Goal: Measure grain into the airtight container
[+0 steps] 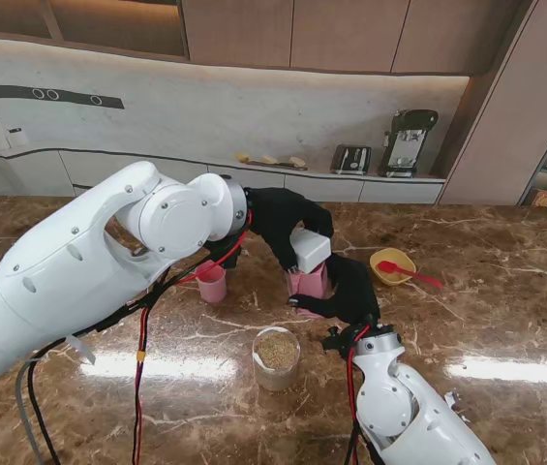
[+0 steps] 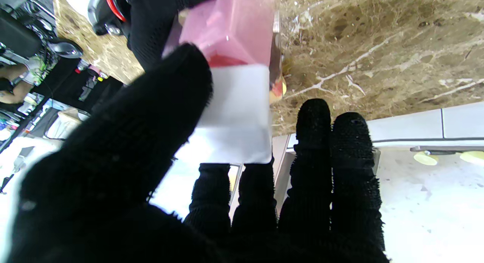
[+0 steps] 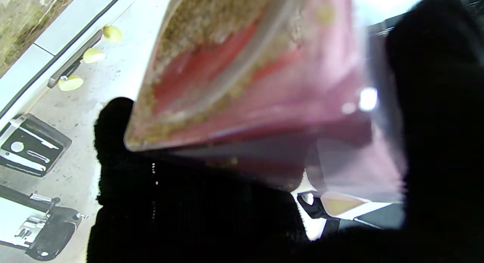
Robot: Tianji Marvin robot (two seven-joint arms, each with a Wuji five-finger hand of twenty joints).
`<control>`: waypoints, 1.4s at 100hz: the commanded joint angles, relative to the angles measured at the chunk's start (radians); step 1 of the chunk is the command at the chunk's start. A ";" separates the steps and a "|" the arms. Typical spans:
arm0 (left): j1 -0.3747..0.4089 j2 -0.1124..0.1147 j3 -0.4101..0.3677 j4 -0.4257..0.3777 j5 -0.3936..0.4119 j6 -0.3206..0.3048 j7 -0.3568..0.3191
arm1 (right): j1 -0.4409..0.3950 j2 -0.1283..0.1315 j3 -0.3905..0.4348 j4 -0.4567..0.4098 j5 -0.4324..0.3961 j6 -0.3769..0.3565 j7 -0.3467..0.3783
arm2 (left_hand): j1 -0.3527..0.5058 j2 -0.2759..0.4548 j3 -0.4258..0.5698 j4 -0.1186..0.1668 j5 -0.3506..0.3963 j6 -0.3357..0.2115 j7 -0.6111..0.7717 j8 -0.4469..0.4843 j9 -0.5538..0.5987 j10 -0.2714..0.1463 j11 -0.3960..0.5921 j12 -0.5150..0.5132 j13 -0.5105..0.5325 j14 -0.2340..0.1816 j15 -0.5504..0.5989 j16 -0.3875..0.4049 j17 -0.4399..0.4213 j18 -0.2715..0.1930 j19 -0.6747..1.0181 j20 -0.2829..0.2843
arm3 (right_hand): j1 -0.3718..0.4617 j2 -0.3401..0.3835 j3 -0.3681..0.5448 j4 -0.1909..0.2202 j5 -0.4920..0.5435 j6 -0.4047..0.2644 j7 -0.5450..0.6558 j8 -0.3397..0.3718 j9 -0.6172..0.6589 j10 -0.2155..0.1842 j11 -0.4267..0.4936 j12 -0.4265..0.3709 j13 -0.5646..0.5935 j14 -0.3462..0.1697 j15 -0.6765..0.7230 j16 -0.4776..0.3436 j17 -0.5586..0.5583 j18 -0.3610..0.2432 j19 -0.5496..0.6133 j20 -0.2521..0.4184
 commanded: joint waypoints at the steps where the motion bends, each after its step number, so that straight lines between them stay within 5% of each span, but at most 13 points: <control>1: -0.019 0.007 0.005 0.010 -0.027 -0.007 -0.027 | -0.005 -0.007 -0.003 -0.002 0.004 -0.003 0.011 | 0.005 0.166 0.139 0.088 -0.057 -0.159 0.030 0.020 -0.075 -0.026 0.011 -0.043 -0.051 -0.024 -0.036 -0.014 -0.036 -0.041 -0.034 0.005 | 0.348 0.208 0.356 0.065 0.116 -0.377 0.162 0.025 0.052 -0.165 0.080 0.028 0.044 -0.116 0.054 0.005 -0.005 -0.027 0.028 0.001; 23: -0.018 0.012 0.001 0.008 -0.026 -0.016 -0.040 | -0.006 -0.008 0.000 -0.001 0.003 -0.007 0.007 | 0.017 0.180 0.136 0.090 -0.205 -0.183 -0.033 -0.004 -0.180 -0.032 -0.017 -0.081 -0.100 -0.029 -0.050 -0.017 -0.071 -0.055 -0.072 0.008 | 0.348 0.207 0.357 0.065 0.116 -0.377 0.162 0.026 0.052 -0.164 0.080 0.028 0.044 -0.115 0.054 0.005 -0.005 -0.027 0.027 0.001; 46: 0.000 0.014 -0.019 0.001 -0.016 -0.023 -0.038 | -0.006 -0.008 0.002 0.000 0.002 -0.011 0.005 | -0.001 0.188 0.123 0.089 -0.211 -0.175 -0.034 -0.011 -0.160 -0.032 0.009 -0.091 -0.100 -0.028 -0.053 -0.025 -0.078 -0.047 -0.080 0.024 | 0.349 0.206 0.357 0.065 0.116 -0.377 0.162 0.025 0.052 -0.164 0.080 0.028 0.044 -0.115 0.054 0.005 -0.006 -0.027 0.027 0.001; 84: 0.055 -0.001 -0.058 0.008 -0.005 -0.027 0.037 | -0.006 -0.009 0.004 0.001 0.000 -0.019 0.001 | -0.058 0.249 0.042 0.069 0.009 -0.126 0.128 0.107 0.005 -0.026 0.054 -0.061 -0.045 -0.010 -0.023 -0.025 -0.062 -0.009 -0.039 0.055 | 0.348 0.206 0.357 0.065 0.115 -0.379 0.161 0.025 0.052 -0.164 0.080 0.028 0.043 -0.116 0.054 0.005 -0.006 -0.027 0.027 0.001; 140: 0.038 0.006 -0.042 0.027 0.026 -0.115 0.019 | -0.006 -0.009 0.003 0.001 -0.002 -0.020 -0.001 | -0.108 0.143 0.064 0.070 -0.024 -0.177 0.020 0.014 -0.017 -0.059 0.033 -0.052 -0.054 -0.042 -0.048 -0.030 -0.130 0.002 -0.050 0.075 | 0.348 0.207 0.355 0.065 0.116 -0.378 0.161 0.026 0.052 -0.164 0.079 0.028 0.043 -0.115 0.054 0.005 -0.008 -0.028 0.025 0.000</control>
